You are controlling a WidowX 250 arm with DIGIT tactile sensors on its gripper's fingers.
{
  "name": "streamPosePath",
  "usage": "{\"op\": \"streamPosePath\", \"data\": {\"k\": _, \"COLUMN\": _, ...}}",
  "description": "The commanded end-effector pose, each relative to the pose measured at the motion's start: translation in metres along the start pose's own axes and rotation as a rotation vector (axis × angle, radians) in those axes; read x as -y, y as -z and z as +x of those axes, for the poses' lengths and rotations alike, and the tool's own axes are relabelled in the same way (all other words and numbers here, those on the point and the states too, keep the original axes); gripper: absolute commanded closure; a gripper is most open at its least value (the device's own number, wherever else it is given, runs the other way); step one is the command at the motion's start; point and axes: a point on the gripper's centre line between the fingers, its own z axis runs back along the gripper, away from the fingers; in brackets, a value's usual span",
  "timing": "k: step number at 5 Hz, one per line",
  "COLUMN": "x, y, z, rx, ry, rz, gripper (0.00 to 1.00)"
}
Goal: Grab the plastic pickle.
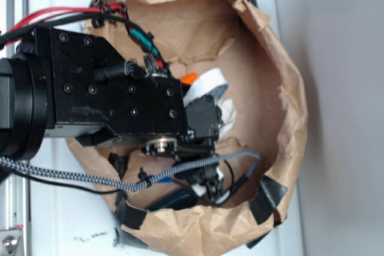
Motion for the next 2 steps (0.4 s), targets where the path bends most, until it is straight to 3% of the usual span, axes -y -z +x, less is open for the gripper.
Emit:
{"op": "streamPosePath", "data": {"k": 1, "x": 0.029, "y": -0.006, "z": -0.021, "rx": -0.038, "ry": 0.068, "rz": -0.080, "gripper": 0.00}}
{"op": "streamPosePath", "data": {"k": 2, "x": 0.034, "y": 0.004, "z": -0.033, "rx": -0.066, "ry": 0.089, "rz": -0.066, "gripper": 0.00}}
